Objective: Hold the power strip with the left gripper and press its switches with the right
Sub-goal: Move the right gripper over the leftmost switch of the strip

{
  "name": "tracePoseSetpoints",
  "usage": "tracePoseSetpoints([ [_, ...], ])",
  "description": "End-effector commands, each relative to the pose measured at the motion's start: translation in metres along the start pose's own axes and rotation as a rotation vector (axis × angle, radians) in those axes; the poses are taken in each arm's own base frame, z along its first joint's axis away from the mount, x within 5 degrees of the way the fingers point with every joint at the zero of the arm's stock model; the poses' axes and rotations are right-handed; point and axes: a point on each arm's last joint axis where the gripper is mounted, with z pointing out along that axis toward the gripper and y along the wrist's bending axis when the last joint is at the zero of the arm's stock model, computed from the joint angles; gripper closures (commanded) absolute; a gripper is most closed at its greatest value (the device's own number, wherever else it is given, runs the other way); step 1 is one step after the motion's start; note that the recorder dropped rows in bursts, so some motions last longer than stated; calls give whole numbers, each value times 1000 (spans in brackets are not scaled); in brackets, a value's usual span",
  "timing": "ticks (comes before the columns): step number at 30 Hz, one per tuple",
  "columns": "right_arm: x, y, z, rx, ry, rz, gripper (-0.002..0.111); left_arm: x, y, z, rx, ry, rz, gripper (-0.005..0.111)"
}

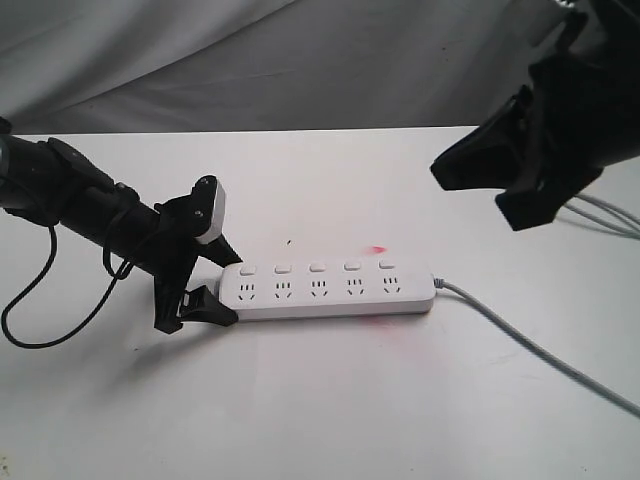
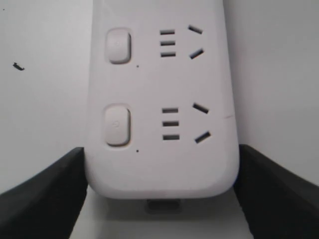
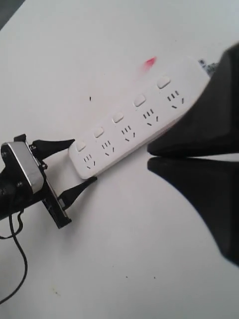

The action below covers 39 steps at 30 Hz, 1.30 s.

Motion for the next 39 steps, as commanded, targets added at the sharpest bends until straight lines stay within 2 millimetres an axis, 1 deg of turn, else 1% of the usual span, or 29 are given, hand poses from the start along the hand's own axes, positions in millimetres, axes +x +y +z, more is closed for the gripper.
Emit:
tracePoseSetpoints([
  [1, -3, -11, 23, -87, -44, -59, 108, -2, 1, 0, -1, 1, 10, 37],
  [5, 0, -14, 49, -143, -21, -117, 108, -2, 1, 0, -1, 1, 10, 37],
  [10, -1, -7, 85, -157, 6, -190, 108, -2, 1, 0, -1, 1, 10, 37],
  [13, 0, -5, 106, -155, 23, -209, 108, -2, 1, 0, -1, 1, 10, 37],
  [16, 2, -5, 124, -194, 45, -205, 108, -2, 1, 0, -1, 1, 10, 37],
  [20, -4, -15, 144, -209, 52, -227, 108, -2, 1, 0, -1, 1, 10, 37],
  [27, -29, -40, 179, -250, 32, -279, 108, -2, 1, 0, -1, 1, 10, 37],
  [29, -32, -48, 190, -257, 30, -302, 108, -2, 1, 0, -1, 1, 10, 37],
  [31, -33, -56, 206, -255, 32, -317, 108, -2, 1, 0, -1, 1, 10, 37],
  [33, -30, -63, 222, -261, 42, -318, 108, -2, 1, 0, -1, 1, 10, 37],
  [36, -28, -63, 243, -280, 51, -326, 108, -2, 1, 0, -1, 1, 10, 37],
  [39, -24, -62, 255, -267, 57, -325, 108, -2, 1, 0, -1, 1, 10, 37],
])
